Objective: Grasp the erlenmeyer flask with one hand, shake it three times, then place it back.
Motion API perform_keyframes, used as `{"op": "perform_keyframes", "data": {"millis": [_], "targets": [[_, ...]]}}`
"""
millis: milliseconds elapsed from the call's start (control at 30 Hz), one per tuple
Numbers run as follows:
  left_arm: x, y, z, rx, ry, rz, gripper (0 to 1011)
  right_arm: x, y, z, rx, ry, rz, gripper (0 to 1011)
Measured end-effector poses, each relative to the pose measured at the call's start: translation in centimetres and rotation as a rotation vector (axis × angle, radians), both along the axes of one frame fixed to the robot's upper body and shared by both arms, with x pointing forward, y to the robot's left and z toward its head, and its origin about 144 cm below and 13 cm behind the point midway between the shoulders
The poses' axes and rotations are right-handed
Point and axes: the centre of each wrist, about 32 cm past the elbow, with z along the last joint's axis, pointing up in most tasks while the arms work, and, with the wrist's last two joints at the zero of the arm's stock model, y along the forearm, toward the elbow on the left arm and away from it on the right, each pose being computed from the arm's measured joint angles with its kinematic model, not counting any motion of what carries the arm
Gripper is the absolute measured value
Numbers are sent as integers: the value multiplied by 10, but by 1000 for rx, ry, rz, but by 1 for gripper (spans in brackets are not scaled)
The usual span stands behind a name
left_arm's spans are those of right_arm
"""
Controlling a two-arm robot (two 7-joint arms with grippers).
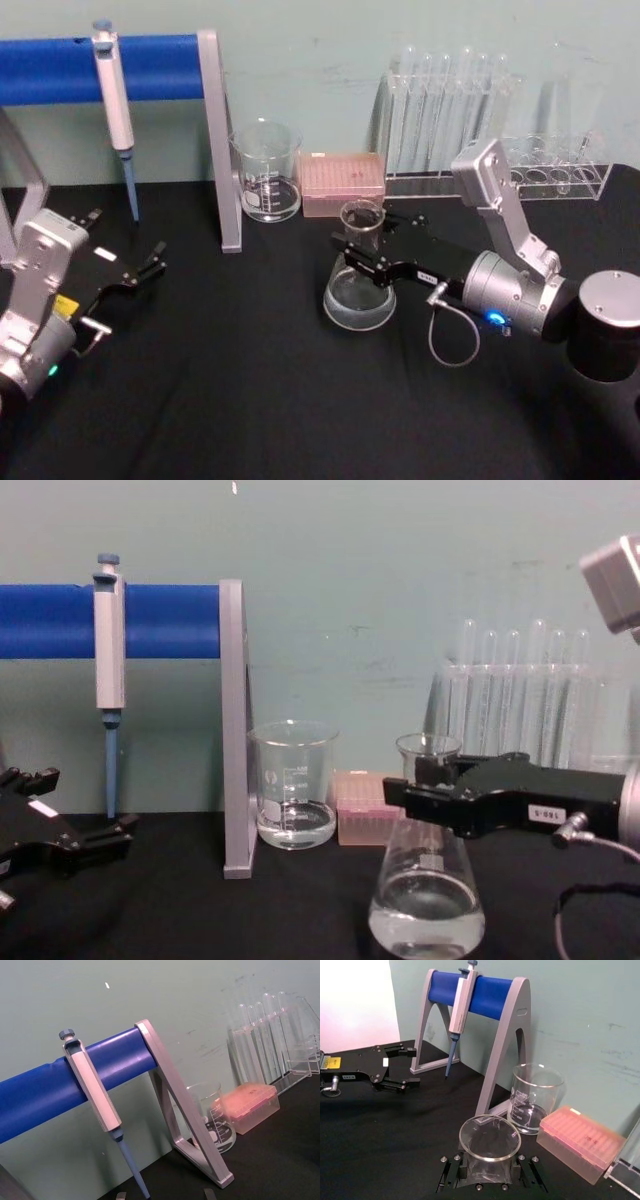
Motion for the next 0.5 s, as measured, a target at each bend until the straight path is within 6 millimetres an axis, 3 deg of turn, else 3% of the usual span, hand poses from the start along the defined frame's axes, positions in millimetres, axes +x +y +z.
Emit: {"op": "perform_keyframes", "data": {"millis": [500], "targets": [[0, 0, 0, 0, 0, 0, 1001, 3, 3, -7, 3, 22, 2, 450]]}}
